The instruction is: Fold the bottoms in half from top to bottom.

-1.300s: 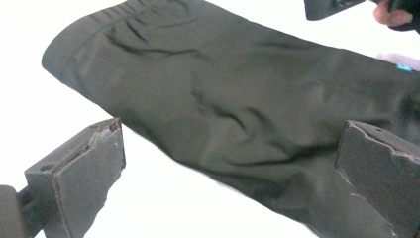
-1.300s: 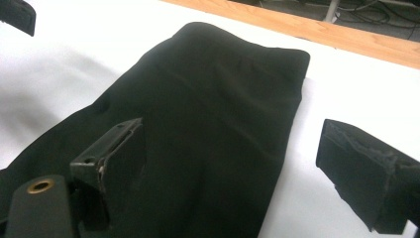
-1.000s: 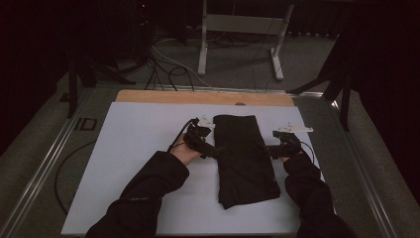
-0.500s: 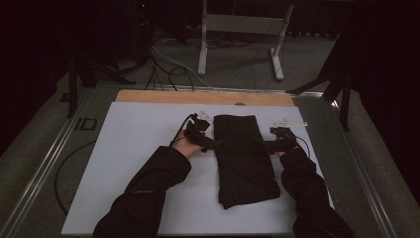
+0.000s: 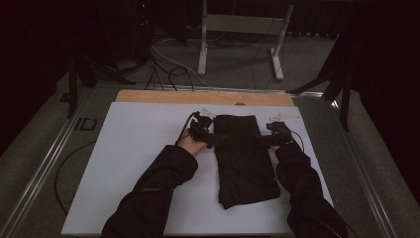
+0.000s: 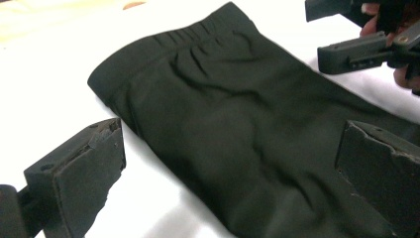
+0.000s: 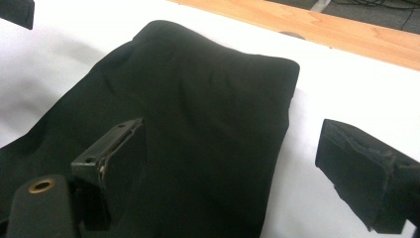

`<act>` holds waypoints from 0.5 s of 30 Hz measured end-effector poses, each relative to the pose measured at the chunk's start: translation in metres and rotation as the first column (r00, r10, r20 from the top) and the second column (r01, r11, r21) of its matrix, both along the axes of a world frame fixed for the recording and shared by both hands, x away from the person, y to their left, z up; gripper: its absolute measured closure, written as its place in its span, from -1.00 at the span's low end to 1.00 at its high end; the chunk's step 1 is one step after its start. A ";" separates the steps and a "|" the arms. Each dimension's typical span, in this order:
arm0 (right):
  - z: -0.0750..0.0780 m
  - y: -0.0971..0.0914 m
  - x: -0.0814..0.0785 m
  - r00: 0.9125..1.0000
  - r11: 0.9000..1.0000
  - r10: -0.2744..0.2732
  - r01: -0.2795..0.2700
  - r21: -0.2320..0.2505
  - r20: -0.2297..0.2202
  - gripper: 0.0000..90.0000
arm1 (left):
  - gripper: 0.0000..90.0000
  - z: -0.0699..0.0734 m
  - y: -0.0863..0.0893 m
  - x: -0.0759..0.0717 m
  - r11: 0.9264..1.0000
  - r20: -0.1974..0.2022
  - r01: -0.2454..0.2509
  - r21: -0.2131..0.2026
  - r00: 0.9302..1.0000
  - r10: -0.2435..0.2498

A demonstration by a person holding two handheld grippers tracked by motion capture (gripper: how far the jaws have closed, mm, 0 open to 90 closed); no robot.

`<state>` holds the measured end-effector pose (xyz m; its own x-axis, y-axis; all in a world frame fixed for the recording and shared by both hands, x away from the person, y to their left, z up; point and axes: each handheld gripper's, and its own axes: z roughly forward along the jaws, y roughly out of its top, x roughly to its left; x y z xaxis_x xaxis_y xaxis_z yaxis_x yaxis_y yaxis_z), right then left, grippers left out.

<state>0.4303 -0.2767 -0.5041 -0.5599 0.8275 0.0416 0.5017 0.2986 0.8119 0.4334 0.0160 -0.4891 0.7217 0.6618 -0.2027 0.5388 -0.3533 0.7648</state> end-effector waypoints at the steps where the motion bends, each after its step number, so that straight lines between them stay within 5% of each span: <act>1: 0.000 0.000 0.000 1.000 1.000 0.000 0.000 0.000 0.000 -0.73 | -0.98 0.000 0.000 0.000 1.000 0.000 0.000 0.000 1.000 0.000; 15: -0.002 0.004 0.017 0.999 1.000 -0.021 0.020 -0.014 -0.037 -0.73 | -0.98 -0.009 -0.005 0.017 0.996 -0.118 -0.058 -0.066 0.992 0.050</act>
